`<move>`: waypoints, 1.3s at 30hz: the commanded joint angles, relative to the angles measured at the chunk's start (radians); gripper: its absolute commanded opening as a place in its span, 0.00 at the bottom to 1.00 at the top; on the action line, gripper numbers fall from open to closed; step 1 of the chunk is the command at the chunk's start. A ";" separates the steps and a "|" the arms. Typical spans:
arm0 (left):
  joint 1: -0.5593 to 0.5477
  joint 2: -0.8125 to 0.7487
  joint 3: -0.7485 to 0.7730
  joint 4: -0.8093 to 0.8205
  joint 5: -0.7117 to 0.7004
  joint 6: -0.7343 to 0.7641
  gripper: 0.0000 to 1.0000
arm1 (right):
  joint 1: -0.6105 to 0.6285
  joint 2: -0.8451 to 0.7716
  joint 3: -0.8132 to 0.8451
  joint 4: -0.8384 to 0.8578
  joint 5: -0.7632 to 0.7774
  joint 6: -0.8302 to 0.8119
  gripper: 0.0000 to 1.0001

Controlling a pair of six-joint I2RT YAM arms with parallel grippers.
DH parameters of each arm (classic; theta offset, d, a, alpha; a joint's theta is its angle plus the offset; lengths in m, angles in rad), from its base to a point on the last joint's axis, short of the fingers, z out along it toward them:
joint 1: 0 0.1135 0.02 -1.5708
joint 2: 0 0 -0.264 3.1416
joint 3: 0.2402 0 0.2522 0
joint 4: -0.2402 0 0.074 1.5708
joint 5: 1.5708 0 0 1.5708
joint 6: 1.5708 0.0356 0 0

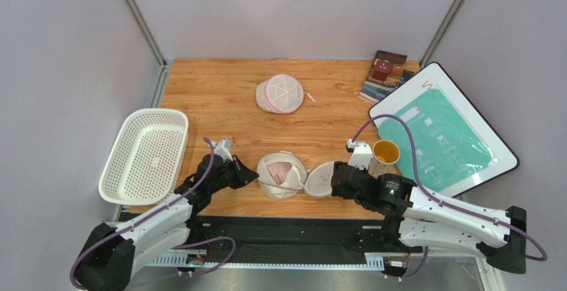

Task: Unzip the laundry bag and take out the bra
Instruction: Open the laundry bag at the center of the board, then pick up the bra from the laundry bag.

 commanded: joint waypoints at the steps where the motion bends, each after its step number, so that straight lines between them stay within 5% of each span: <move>1: 0.003 -0.011 0.006 -0.006 -0.012 0.000 0.00 | 0.024 -0.048 0.055 -0.200 0.069 0.112 0.61; 10: 0.003 -0.031 0.020 -0.044 -0.018 0.011 0.00 | 0.053 -0.037 0.080 -0.087 0.074 0.034 0.68; 13: 0.002 -0.062 0.048 -0.111 -0.020 0.035 0.27 | 0.051 -0.026 0.019 0.030 0.041 0.016 0.71; 14: 0.002 -0.088 0.060 -0.144 -0.037 0.061 0.55 | 0.054 -0.023 0.000 0.061 0.031 0.011 0.71; 18: 0.002 -0.186 0.135 -0.335 -0.124 0.137 0.81 | 0.053 -0.025 -0.063 0.188 -0.015 0.011 0.72; 25: -0.038 -0.222 0.338 -0.520 -0.221 0.299 0.88 | 0.051 0.029 -0.098 0.265 -0.034 0.004 0.73; 30: -0.183 0.010 0.474 -0.462 -0.250 0.417 0.86 | 0.050 0.079 -0.126 0.328 -0.049 0.010 0.73; 39: -0.196 0.303 0.574 -0.380 -0.127 0.485 0.72 | 0.050 0.092 -0.152 0.365 -0.071 0.020 0.73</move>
